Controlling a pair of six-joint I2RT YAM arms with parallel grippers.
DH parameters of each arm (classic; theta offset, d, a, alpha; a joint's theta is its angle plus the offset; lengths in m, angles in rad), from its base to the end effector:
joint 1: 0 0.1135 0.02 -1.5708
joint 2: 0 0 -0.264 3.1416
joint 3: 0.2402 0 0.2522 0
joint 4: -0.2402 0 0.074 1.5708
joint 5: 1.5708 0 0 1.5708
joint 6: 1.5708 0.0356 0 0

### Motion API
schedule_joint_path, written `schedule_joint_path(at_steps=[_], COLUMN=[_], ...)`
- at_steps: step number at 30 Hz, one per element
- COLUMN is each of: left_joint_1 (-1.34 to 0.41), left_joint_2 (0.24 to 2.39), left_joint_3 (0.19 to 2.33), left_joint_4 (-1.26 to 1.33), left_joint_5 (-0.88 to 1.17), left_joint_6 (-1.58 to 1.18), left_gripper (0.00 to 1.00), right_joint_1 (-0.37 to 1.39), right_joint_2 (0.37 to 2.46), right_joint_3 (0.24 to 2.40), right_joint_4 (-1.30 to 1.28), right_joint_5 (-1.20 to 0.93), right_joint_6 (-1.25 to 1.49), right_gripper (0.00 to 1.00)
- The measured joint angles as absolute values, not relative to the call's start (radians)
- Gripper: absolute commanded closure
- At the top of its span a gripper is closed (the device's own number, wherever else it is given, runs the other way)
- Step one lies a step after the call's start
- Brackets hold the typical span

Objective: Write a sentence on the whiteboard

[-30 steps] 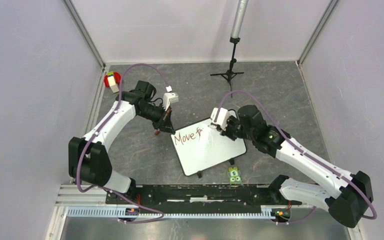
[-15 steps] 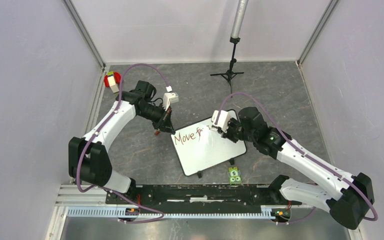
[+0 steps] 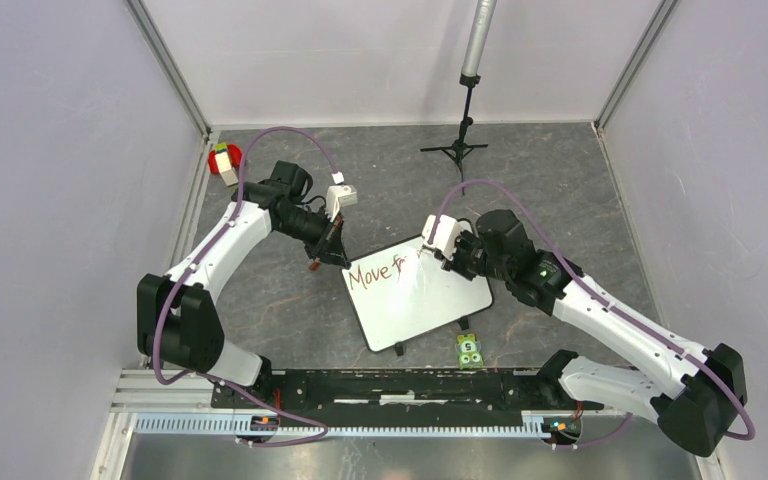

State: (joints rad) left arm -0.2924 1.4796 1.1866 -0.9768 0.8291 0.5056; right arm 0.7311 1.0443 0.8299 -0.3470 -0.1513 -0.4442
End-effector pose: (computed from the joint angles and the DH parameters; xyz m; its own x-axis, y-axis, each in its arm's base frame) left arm 0.2576 -0.1049 0.2695 -0.6044 0.5236 -0.6004 0.7964 0.3775 -0.4725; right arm 0.1690 0.1588 0.2901 -0.0334 -0.6006 -0.7988 -0.8521 0.4349 -0.2913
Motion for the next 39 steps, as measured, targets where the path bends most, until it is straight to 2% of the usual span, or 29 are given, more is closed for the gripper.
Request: schedule_joint_path(at_steps=[20, 39], left_joint_1=[-0.294, -0.294], left_joint_2=[1.480, 1.484], left_joint_3=[1.188, 1.192], left_joint_4=[-0.978, -0.982], left_joint_5=[0.829, 0.829], left_joint_6=[0.506, 0.506], left_gripper=[0.98, 0.98], right_joint_1=[0.731, 0.729], right_joint_2=[1.006, 1.045], right_joint_3=[0.793, 0.854], right_joint_4=[-0.379, -0.387], right_joint_5=[-0.160, -0.147], right_joint_6=[-0.459, -0.467], right_gripper=[1.00, 1.00])
